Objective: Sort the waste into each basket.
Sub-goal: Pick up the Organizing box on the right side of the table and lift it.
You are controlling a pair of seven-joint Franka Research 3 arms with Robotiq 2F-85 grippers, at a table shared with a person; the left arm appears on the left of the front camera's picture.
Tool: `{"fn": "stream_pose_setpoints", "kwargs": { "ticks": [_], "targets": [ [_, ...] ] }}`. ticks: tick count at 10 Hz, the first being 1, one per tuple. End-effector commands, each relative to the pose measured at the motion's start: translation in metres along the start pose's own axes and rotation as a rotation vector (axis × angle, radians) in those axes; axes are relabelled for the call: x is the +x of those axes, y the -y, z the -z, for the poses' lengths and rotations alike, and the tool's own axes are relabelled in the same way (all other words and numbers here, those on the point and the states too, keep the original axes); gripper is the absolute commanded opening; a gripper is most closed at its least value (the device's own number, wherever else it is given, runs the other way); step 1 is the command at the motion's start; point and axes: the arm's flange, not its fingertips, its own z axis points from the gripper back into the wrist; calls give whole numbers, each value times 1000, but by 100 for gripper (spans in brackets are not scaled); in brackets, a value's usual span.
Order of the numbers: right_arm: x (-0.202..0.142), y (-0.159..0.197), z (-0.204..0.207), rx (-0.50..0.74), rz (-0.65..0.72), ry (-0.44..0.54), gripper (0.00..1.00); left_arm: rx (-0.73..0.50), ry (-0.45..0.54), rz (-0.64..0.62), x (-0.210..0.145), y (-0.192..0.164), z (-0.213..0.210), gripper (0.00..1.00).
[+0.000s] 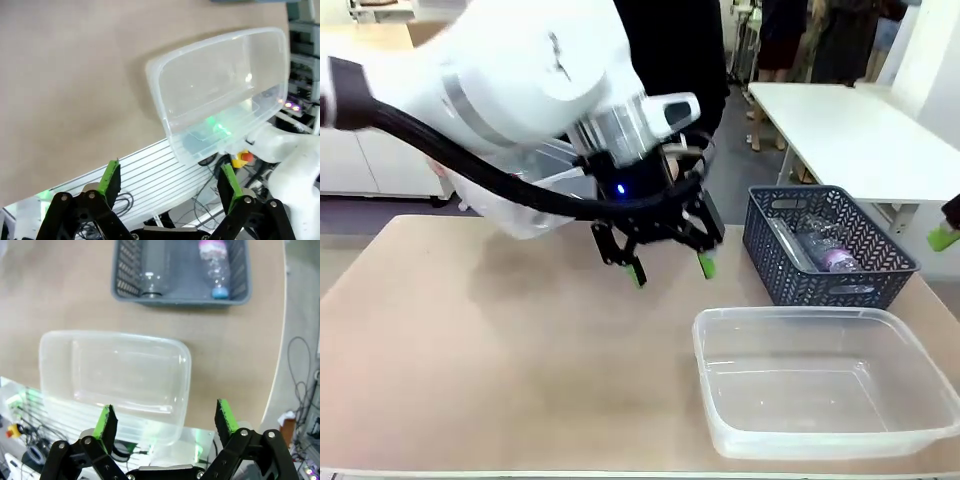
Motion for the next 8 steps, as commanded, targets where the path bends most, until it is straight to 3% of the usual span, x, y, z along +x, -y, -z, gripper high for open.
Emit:
{"fn": "stream_pose_setpoints", "kwargs": {
  "ticks": [1,4,8],
  "targets": [
    [-25,12,55,-44,-72,-119,100,112,4,-18,-17,25,63,100],
    [-45,23,123,-101,-54,-221,100,201,-31,17,-17,49,136,100],
    [-69,37,195,-135,41,-287,100,239,-36,-16,-1,50,167,100]
  ]
}}
